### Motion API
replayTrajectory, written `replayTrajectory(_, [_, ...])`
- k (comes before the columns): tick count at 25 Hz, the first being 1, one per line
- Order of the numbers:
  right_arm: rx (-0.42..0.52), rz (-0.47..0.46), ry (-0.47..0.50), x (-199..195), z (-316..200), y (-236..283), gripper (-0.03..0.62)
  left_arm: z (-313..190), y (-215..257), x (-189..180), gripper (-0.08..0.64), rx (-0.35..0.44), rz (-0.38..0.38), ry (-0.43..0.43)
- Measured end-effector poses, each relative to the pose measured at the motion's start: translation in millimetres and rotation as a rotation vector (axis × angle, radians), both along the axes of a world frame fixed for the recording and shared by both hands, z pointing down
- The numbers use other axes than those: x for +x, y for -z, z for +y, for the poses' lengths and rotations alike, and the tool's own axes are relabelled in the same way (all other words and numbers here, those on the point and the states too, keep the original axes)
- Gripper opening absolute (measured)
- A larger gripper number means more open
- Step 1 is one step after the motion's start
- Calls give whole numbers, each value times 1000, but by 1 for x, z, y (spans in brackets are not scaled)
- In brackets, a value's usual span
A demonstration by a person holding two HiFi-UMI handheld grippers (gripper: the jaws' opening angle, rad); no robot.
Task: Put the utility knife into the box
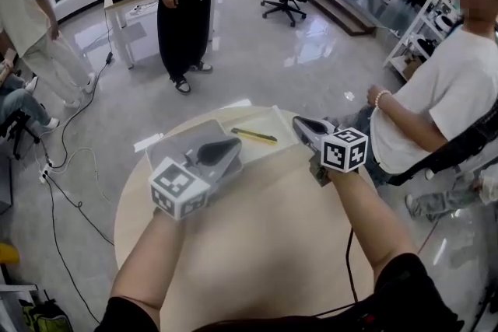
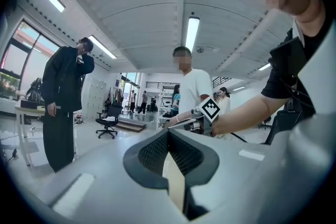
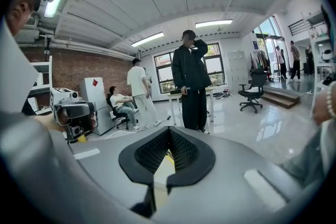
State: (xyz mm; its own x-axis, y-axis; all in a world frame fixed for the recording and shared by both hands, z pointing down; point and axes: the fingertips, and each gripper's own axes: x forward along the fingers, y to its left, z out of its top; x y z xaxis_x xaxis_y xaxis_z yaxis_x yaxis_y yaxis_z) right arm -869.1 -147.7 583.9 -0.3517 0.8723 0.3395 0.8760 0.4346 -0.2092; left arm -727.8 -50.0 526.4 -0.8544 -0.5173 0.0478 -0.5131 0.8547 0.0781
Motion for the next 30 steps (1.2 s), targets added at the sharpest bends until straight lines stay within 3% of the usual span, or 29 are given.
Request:
replayTrajectory(11, [-52, -43, -65, 76, -98, 91, 14, -60, 67, 56, -2, 11, -20, -57])
replayTrajectory(18, [-66, -77, -116, 142, -156, 153, 14, -110, 118, 103, -2, 4, -42, -136])
replayTrajectory(25, [-105, -92, -199, 210, -279, 177, 14, -227, 138, 161, -2, -4, -43, -240])
replayTrajectory(30, [-127, -97, -234, 268, -361, 192, 14, -296, 154, 210, -2, 19, -42, -269])
